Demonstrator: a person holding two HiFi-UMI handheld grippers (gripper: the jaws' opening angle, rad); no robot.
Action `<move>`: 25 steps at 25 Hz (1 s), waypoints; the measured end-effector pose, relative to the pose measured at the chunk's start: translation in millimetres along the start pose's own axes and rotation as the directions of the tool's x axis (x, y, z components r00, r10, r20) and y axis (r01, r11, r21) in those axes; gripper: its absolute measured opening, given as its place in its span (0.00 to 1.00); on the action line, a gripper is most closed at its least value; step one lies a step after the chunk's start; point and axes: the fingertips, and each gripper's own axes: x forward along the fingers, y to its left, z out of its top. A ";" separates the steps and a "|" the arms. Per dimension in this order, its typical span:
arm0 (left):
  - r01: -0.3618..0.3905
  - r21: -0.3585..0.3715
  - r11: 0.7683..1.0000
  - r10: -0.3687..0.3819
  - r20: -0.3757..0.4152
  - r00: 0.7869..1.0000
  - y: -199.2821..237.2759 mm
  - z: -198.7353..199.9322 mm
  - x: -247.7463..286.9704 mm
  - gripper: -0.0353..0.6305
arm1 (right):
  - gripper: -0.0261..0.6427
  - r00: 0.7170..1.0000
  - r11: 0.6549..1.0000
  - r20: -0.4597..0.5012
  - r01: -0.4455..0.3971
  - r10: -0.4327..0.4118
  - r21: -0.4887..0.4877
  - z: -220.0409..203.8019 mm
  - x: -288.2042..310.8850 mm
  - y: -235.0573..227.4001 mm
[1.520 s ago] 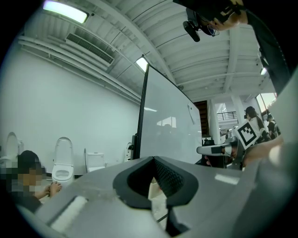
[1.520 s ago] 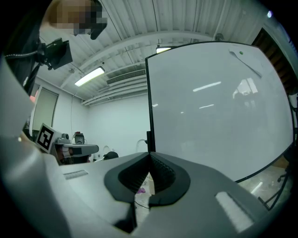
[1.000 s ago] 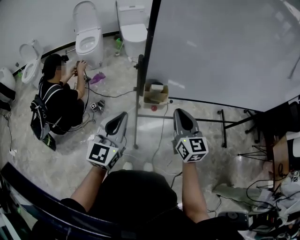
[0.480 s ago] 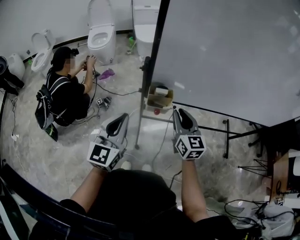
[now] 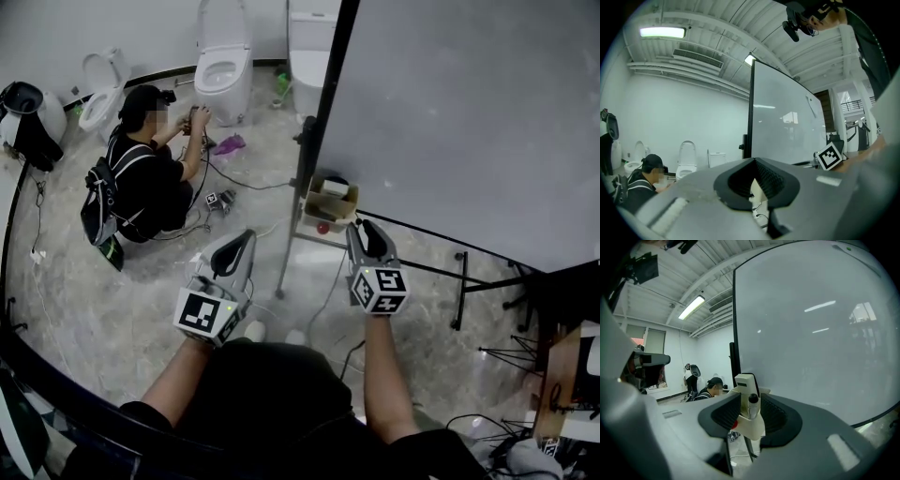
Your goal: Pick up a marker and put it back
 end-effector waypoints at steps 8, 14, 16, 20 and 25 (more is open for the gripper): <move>-0.056 0.010 0.998 0.056 -0.031 0.998 10.1 -3.3 -4.8 0.06 | 0.25 1.000 1.000 -0.019 -0.020 0.020 0.000 -7.4 12.7 0.6; -0.048 0.010 0.999 0.048 -0.002 0.999 12.1 1.6 -4.5 0.06 | 0.16 1.000 1.000 -0.022 -0.006 0.006 -0.010 -7.2 17.9 0.1; -0.049 0.014 0.999 0.049 -0.010 0.999 13.5 1.3 -4.2 0.06 | 0.16 1.000 1.000 -0.022 -0.007 0.006 -0.011 -6.3 18.7 0.1; -0.056 0.011 0.998 0.056 -0.013 0.998 14.7 2.4 -3.0 0.06 | 0.16 1.000 1.000 -0.015 -0.005 0.004 -0.018 -3.5 18.3 0.6; -0.038 0.013 0.999 0.038 -0.002 0.999 13.5 3.3 0.2 0.06 | 0.16 1.000 1.000 0.000 0.001 -0.001 -0.022 0.7 17.1 -1.2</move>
